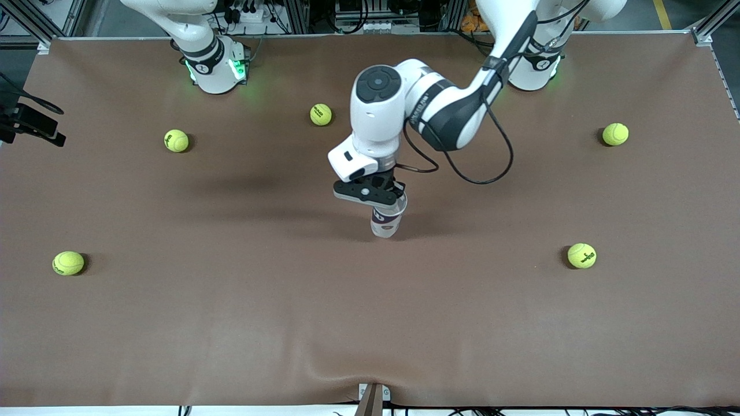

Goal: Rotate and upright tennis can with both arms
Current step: 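Lift and rotate the can upright with the left gripper, then set the upright can down on the table with the left gripper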

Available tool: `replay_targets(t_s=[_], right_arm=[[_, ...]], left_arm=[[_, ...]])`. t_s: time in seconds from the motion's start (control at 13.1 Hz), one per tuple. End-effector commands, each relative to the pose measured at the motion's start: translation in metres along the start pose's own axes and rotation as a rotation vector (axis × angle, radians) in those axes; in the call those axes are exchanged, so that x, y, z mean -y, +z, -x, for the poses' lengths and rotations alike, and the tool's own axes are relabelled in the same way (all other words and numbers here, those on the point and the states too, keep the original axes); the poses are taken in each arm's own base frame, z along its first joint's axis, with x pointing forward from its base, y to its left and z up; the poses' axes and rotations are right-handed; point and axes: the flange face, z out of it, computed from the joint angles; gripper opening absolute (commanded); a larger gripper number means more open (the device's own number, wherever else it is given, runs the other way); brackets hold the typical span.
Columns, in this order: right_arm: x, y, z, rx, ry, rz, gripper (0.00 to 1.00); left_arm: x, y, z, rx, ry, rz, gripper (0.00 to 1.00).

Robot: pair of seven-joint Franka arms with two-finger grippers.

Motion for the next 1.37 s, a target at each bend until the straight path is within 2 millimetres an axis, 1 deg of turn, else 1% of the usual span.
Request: replay_targets(t_s=[0.0,0.08,0.3,0.68,0.91,0.99,1.22,1.29], right_arm=[[0.000,-0.004,-0.003,-0.005,-0.012,-0.007,1.00],[0.000,-0.004,-0.003,-0.005,-0.012,-0.007,1.00],[0.000,-0.003,-0.003,-0.005,-0.011,-0.008,1.00],[0.002,-0.003,-0.003,-0.005,-0.014,-0.008,1.00],[0.004,0.001,-0.006,0.002,-0.017,-0.008,1.00],[0.007,0.001,-0.006,0.004,-0.023,-0.008,1.00],[0.008,0.002,-0.006,0.006,-0.023,-0.006,1.00],[0.007,0.002,-0.006,0.006,-0.021,-0.006,1.00]], left_arm=[[-0.009,0.009,0.006,-0.026,0.029,-0.071,0.00],[-0.012,0.010,0.008,-0.034,0.043,-0.081,0.00],[-0.017,0.023,0.012,-0.016,0.049,-0.088,0.00],[-0.019,0.039,0.013,0.001,0.042,-0.074,0.00],[-0.025,0.047,0.012,-0.008,0.028,-0.033,0.00],[-0.027,0.050,0.012,-0.007,0.017,-0.012,0.00],[-0.028,0.054,0.013,0.005,0.005,0.005,0.00],[-0.030,0.056,0.014,0.024,-0.013,0.024,0.02]])
